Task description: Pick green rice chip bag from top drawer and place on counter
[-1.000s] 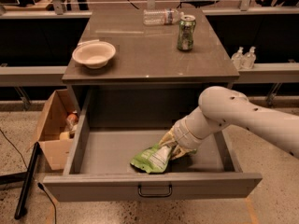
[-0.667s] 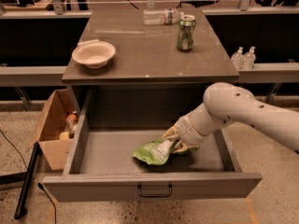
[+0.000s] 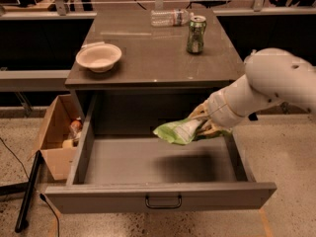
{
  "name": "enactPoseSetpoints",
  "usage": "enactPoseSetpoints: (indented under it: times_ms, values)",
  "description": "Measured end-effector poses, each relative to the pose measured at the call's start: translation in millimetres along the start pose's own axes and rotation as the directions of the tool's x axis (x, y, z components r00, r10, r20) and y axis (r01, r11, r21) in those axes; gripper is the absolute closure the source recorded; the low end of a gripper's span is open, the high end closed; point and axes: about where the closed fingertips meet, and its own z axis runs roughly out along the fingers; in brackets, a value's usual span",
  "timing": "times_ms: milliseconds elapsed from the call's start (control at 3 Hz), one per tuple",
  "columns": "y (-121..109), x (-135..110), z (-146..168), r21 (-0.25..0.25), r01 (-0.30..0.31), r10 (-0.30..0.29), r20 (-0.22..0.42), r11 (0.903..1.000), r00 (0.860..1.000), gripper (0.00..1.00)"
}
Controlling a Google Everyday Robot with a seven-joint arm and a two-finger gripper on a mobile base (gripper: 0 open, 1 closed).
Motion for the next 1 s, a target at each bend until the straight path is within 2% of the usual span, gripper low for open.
enactPoseSetpoints:
  times_ms: [333,667,1000]
  values:
    - [-18,0,-59,0.065,-0.034,0.037,-0.054,0.9973,0.998,1.00]
    - [-34,-2,-102,0.157,-0.045,0.062,-0.106,0.9866,0.992,1.00]
    - [-66,-5,-121,0.252,0.004,0.034,-0.145,0.9678,0.989,1.00]
